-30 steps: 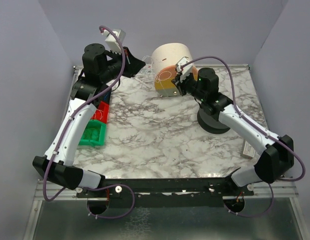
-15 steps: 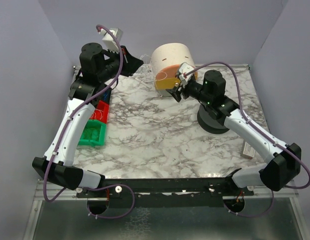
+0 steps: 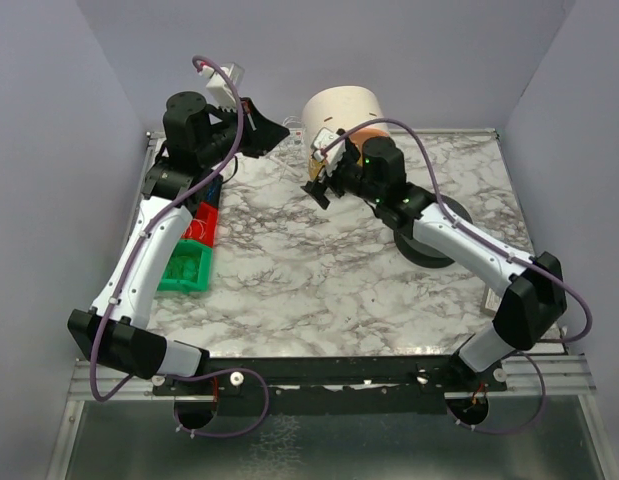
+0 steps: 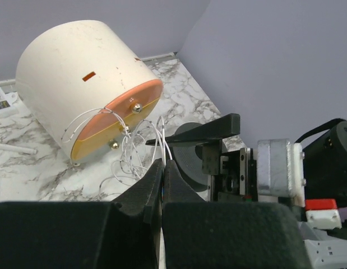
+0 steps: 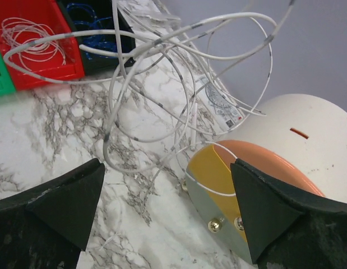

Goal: Wrap the cables
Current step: Adjust the cable at the center of the board.

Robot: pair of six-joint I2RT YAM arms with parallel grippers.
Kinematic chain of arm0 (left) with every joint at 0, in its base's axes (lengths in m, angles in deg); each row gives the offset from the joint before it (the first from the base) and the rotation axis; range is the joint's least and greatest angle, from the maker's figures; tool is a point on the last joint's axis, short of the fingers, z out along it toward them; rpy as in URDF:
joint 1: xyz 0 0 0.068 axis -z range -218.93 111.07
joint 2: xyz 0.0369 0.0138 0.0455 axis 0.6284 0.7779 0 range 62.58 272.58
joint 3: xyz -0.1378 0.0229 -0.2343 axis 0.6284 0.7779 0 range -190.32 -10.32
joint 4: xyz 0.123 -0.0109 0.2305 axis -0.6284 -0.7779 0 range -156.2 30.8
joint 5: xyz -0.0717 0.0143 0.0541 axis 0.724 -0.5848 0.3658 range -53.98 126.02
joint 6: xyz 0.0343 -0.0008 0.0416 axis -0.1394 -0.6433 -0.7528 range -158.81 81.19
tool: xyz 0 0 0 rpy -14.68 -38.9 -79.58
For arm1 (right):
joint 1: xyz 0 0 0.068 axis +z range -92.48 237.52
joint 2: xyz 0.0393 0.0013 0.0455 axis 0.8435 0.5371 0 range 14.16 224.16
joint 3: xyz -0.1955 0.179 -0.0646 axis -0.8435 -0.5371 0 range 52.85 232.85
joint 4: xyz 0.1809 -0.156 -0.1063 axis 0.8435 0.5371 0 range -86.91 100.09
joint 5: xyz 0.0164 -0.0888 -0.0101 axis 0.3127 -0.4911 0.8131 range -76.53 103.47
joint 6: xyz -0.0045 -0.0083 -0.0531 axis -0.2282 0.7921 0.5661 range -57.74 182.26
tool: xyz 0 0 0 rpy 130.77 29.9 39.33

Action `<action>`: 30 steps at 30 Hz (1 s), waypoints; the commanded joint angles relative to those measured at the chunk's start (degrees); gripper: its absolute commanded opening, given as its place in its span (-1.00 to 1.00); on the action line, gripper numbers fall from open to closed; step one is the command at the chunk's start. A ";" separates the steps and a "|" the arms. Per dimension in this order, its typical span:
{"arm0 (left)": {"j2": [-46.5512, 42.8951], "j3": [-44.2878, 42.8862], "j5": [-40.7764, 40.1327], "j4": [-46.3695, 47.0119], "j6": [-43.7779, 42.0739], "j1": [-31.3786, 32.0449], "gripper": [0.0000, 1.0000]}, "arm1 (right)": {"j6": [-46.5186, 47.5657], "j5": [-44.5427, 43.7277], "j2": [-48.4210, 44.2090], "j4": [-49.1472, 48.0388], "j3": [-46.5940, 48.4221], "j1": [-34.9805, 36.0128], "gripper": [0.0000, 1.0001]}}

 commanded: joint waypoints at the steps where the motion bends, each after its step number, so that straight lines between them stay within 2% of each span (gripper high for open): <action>1: -0.42 0.39 1.42 2.71 2.47 -0.64 -1.00 | -1.66 -14.66 3.30 -5.53 -0.43 2.93 1.00; 6: -0.54 0.43 1.22 2.86 2.95 -0.89 -1.00 | -3.35 -29.39 5.55 -11.87 -2.37 4.65 1.00; 11: -0.85 0.96 1.22 2.96 2.90 -1.00 -1.00 | -3.06 -38.85 7.36 -16.47 -2.20 4.72 0.67; 17: -1.17 0.68 0.54 2.15 1.22 -1.18 -1.00 | -0.89 -40.84 3.94 -18.87 -4.82 4.67 -0.02; 20: -1.26 -0.34 -1.38 0.18 -2.14 -1.18 -1.00 | 0.32 -40.28 1.26 -19.48 -6.49 4.58 -0.62; 23: -1.87 -1.02 -5.48 -2.49 -7.19 -1.18 -1.00 | 0.85 -38.88 -1.95 -19.11 -8.31 3.88 -0.95; 30: -4.23 1.16 -18.46 -6.38 -14.40 -1.18 -1.00 | 0.70 -38.64 -11.58 -16.18 -10.61 -0.91 -0.99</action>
